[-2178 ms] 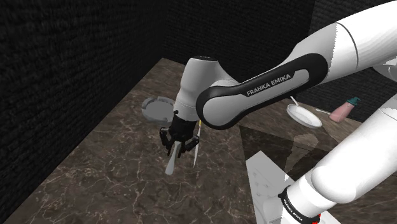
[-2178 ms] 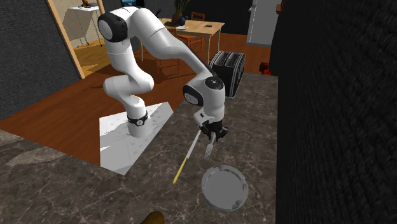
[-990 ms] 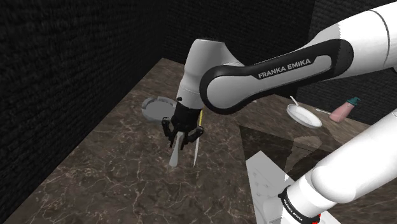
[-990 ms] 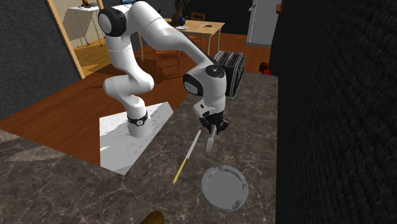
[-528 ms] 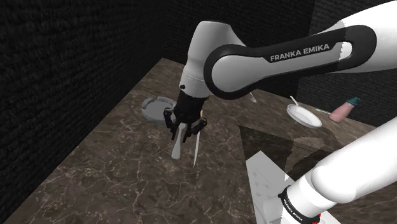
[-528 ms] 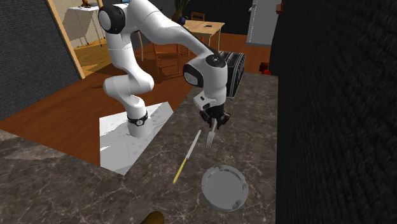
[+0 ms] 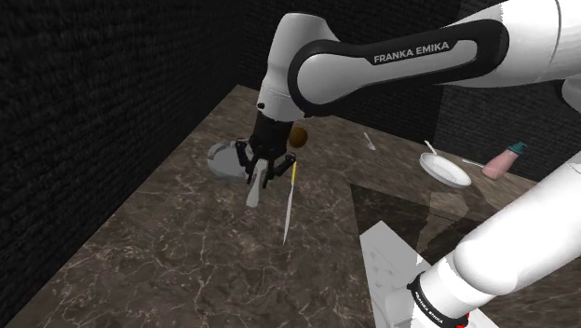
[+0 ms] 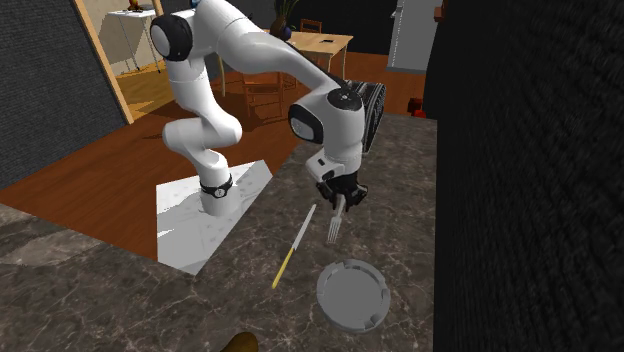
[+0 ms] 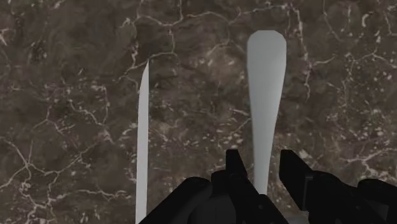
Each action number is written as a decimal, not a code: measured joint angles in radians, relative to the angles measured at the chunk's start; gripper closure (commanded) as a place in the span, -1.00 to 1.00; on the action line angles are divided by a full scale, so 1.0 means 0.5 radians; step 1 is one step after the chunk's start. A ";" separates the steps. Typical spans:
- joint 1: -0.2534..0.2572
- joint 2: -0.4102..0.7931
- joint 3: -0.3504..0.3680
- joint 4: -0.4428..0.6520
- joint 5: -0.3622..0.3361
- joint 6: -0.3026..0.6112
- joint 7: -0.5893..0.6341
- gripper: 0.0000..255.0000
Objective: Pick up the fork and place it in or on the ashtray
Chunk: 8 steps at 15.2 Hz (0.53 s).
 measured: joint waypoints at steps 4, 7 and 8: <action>-0.032 0.275 -0.052 0.239 -0.217 -0.034 0.023 1.00; -0.026 0.493 -0.111 0.481 -0.370 -0.109 0.031 1.00; -0.015 0.564 -0.129 0.553 -0.417 -0.126 0.037 1.00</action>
